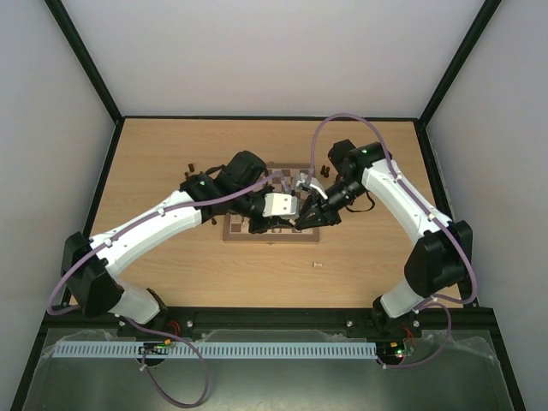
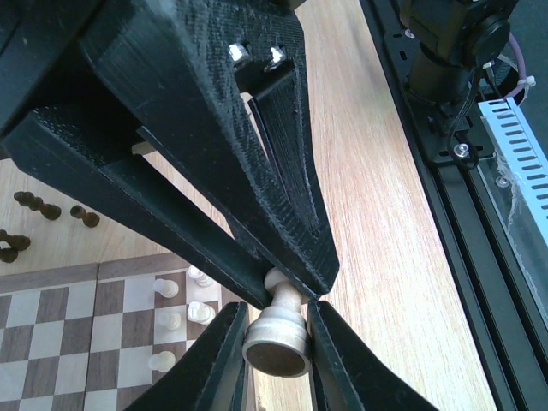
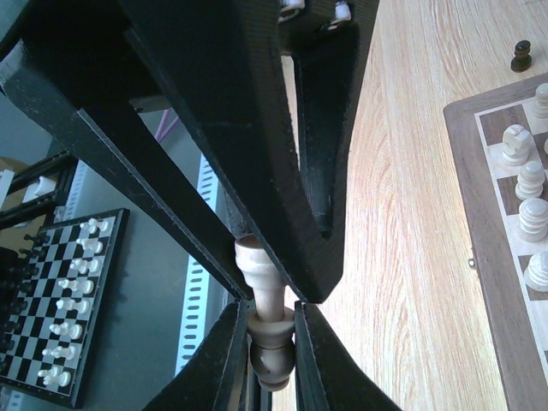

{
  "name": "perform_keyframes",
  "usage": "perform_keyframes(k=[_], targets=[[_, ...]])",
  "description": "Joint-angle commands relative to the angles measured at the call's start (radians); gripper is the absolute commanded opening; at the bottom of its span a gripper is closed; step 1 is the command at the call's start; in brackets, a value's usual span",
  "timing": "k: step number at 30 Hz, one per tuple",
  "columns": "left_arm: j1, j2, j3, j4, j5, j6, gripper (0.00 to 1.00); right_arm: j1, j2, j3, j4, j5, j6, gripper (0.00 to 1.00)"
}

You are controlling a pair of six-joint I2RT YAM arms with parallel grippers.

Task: Set up the chess pieces on the board
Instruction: Place the chess piece on the chessboard.

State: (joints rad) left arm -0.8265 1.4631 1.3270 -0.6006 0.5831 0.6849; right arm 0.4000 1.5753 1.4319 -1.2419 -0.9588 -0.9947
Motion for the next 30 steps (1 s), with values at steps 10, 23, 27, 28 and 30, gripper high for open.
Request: perform_keyframes(k=[10, 23, 27, 28, 30], targets=[[-0.010, 0.016, 0.012, -0.027, 0.028, 0.003, 0.13, 0.003, 0.016, 0.014, -0.043, -0.024, -0.008, 0.20], [0.005, -0.042, -0.057, 0.079, -0.007, -0.064, 0.12, -0.031, -0.066, -0.048, 0.203, 0.017, 0.251, 0.57], [0.033, -0.066, -0.080, 0.143, -0.022, -0.109, 0.12, -0.112, -0.065, -0.036, 0.278, -0.019, 0.353, 0.61], [0.041, -0.072, -0.089, 0.169, -0.031, -0.126, 0.12, -0.137, -0.058, -0.027, 0.298, -0.046, 0.384, 0.62], [0.063, -0.078, -0.106, 0.241, -0.040, -0.173, 0.12, -0.170, -0.025, 0.008, 0.292, -0.098, 0.408, 0.62]])
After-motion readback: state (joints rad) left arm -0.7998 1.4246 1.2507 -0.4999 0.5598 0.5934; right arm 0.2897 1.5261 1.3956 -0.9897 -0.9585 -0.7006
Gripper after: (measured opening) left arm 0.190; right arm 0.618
